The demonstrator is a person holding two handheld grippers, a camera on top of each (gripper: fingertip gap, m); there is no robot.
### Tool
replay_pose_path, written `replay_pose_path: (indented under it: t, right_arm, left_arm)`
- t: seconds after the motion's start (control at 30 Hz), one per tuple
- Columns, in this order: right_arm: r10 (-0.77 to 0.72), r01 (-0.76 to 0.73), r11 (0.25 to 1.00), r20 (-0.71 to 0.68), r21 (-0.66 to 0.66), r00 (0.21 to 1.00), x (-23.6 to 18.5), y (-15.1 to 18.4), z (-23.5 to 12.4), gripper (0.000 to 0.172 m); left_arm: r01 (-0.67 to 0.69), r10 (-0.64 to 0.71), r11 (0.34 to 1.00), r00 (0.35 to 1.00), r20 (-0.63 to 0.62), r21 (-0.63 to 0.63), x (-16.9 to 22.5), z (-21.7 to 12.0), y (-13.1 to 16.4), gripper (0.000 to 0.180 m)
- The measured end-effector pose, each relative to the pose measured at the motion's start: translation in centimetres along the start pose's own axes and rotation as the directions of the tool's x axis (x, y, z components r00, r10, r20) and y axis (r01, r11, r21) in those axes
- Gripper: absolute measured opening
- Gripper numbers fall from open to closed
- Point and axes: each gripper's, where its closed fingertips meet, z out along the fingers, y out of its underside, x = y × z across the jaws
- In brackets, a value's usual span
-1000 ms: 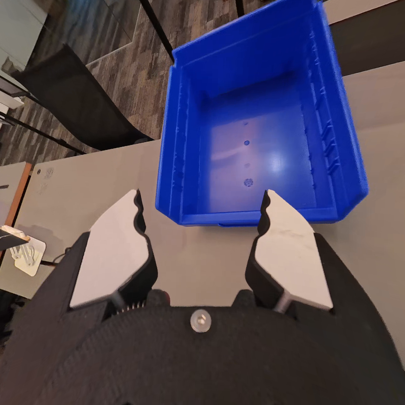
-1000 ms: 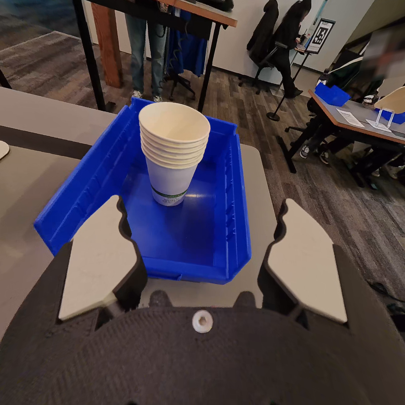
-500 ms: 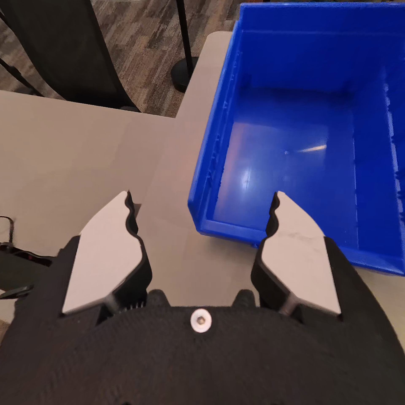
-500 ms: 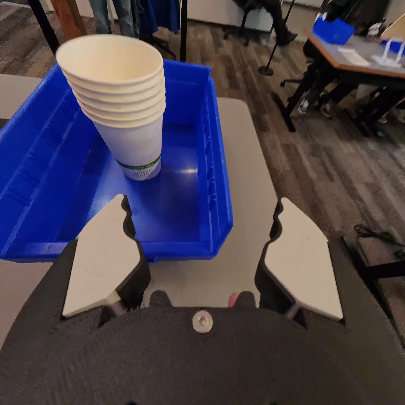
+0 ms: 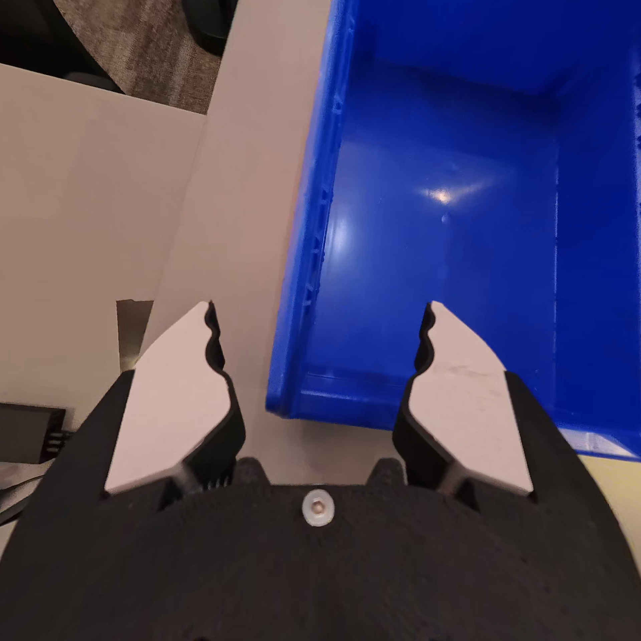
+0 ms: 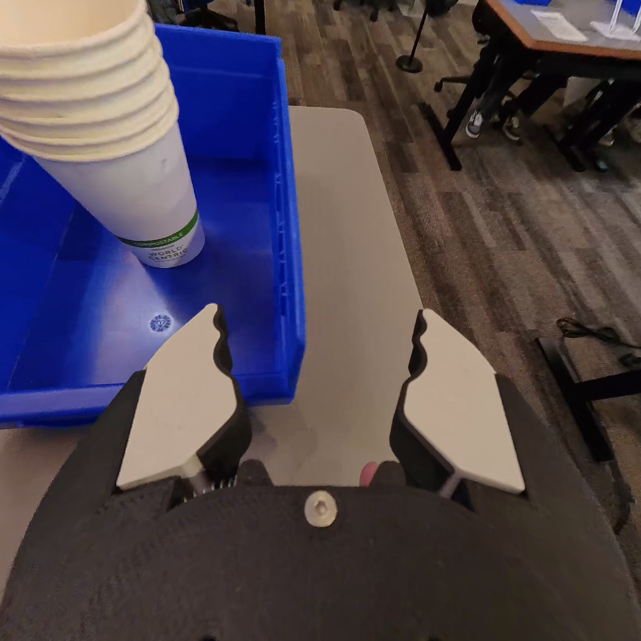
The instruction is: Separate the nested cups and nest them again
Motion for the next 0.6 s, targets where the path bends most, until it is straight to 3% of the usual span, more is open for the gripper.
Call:
replay_pose_path:
  t: [0.1,0.23,0.4,0.53,0.6]
  right_arm:
    - [0.002,0.0,0.999,0.025,-0.05,1.0,0.3,0.8,1.1,0.102]
    - [0.007,0.01,0.992,0.132,-0.129,0.991,-1.0,2.2,2.5,0.081]
    - [0.093,-0.062,0.989,0.247,-0.131,0.965,-2.4,2.0,2.7,0.054]
    - [0.099,-0.054,0.988,0.322,-0.146,0.942,-3.6,2.0,2.5,0.024]
    - [0.099,-0.053,0.987,0.317,-0.152,0.943,-3.6,2.0,2.6,0.024]
  left_arm:
    - [-0.017,0.017,1.0,1.0,-0.019,-0.024,0.5,0.7,0.4,0.096]
    - [0.052,-0.052,0.999,0.996,-0.077,-0.006,0.6,0.9,0.2,0.068]
    - [0.129,-0.127,0.992,0.979,-0.157,0.003,0.7,0.8,-0.1,0.033]
    - [0.159,-0.155,0.987,0.969,-0.195,0.008,0.7,0.7,-0.3,0.02]
    - [0.157,-0.155,0.988,0.969,-0.193,-0.004,0.6,0.7,-0.3,0.015]
